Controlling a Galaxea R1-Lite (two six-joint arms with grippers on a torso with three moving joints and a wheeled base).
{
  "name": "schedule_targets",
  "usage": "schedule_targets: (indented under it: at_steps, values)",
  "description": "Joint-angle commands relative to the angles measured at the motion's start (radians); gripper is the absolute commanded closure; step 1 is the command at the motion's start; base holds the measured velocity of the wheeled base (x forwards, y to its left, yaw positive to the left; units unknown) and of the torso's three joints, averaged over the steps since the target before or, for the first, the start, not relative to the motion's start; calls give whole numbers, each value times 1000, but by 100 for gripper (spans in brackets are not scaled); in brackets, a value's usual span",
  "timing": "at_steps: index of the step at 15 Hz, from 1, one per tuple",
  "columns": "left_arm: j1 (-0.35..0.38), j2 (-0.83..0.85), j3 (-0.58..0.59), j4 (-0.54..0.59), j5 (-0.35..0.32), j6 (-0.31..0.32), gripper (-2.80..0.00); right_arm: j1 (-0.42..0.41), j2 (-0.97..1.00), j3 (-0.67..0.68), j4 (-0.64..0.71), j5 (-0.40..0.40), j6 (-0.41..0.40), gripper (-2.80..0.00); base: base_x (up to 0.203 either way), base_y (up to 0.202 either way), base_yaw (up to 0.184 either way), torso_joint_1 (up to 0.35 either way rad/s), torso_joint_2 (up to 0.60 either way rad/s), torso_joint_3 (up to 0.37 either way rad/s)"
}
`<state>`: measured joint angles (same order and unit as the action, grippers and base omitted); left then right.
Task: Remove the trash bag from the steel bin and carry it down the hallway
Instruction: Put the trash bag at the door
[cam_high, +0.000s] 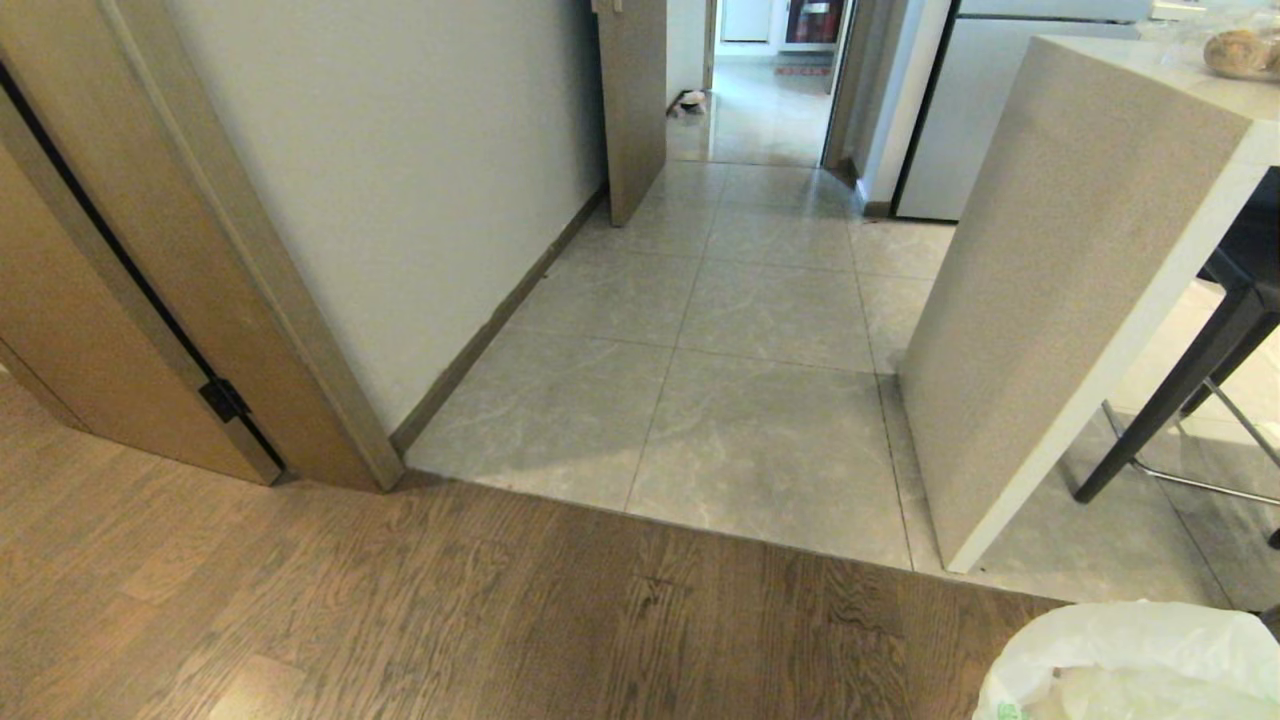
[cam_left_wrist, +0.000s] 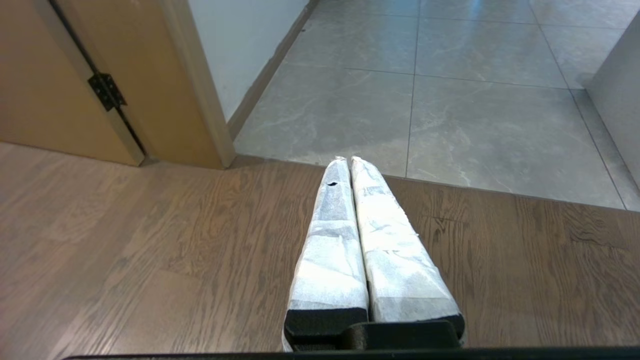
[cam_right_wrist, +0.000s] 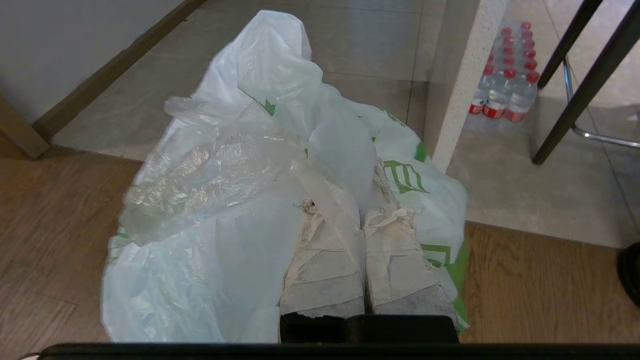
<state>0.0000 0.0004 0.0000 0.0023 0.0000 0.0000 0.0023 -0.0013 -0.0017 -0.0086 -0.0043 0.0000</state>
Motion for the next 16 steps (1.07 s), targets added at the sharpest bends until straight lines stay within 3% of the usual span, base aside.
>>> schedule_targets:
  at_steps: [1,16]
  values:
    - [0,0,0,1,0,0,0,1,1,0,-1,0,0,0,0,0,0,0,0,0]
    - [0,0,0,1,0,-2,0,1,1,0,-1,0,0,0,170,0,-3,2,1,3]
